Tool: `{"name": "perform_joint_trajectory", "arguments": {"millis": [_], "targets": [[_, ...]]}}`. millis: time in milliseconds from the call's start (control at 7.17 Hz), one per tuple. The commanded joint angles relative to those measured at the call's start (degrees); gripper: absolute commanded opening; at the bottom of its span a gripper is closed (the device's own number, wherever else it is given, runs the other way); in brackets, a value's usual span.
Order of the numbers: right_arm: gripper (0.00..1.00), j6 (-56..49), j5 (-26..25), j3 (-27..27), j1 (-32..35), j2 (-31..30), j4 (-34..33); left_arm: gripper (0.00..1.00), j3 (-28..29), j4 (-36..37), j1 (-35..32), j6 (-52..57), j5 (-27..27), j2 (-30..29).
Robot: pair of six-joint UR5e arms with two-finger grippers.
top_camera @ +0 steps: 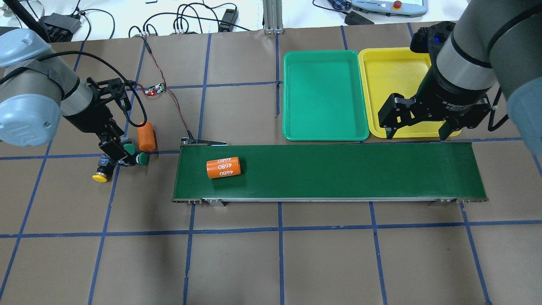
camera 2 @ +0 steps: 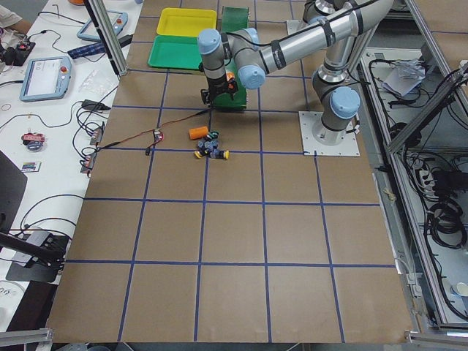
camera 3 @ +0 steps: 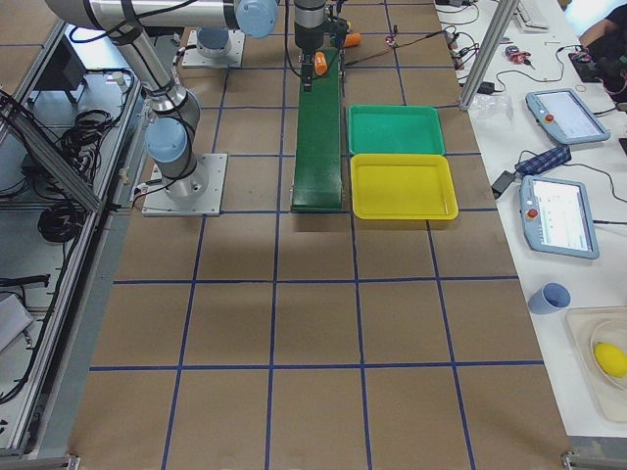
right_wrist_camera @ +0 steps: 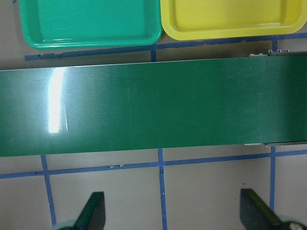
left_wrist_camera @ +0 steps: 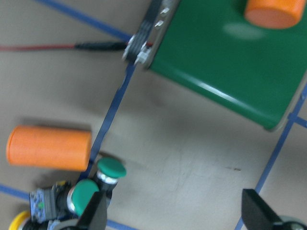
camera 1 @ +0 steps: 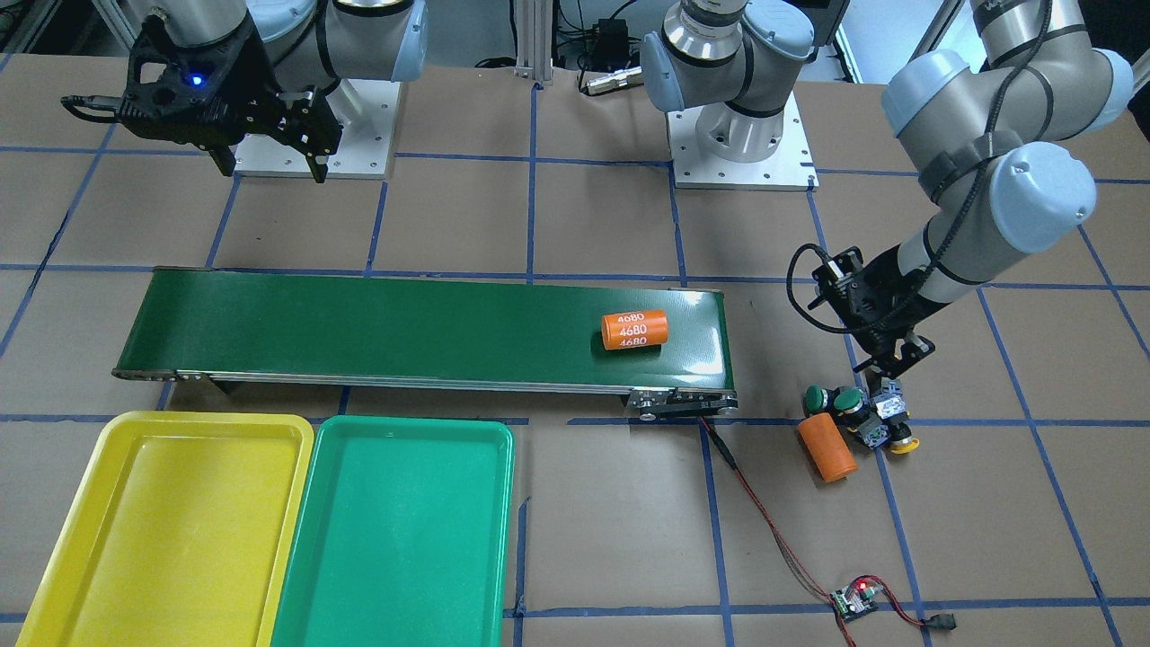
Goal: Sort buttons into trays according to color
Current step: 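Grasp the plain orange cylinder with the left gripper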
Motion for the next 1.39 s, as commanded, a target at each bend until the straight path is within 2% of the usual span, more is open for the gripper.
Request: {"name": "perform_joint_trajectory", "arguments": {"millis": [0, 279, 418, 558, 697, 976, 1255], "targets": [[1.00, 0.0, 0.0, 0.0, 0.0, 0.0, 0.1, 1.00, 0.3, 9.2, 0.9, -14.1, -0.9, -4.1], [1.00, -0.1, -0.1, 0.3, 0.0, 0.0, 0.5, 1.00, 0.7, 14.9, 0.5, -29.9, -1.2, -9.6], [1.00, 0.0, 0.0, 1.3, 0.0, -0.3, 0.5, 1.00, 1.4, 17.9, -1.2, -46.7, -1.0, -12.0], [1.00, -0.1, 0.0, 2.0, 0.0, -0.3, 0.5, 1.00, 1.7, 18.2, -3.8, -57.4, -0.7, -13.5], [1.00, -0.1, -0.1, 2.1, 0.1, -0.3, 0.5, 1.00, 3.0, 17.9, -5.2, -63.4, -0.3, -14.6], [1.00, 0.0, 0.0, 2.1, 0.1, -0.3, 0.5, 1.00, 3.6, 18.0, -5.1, -66.5, -0.3, -17.6], [1.00, 0.0, 0.0, 2.2, 0.1, -0.3, 0.3, 1.00, 3.8, 18.0, -3.7, -65.7, -0.3, -18.0]]}}
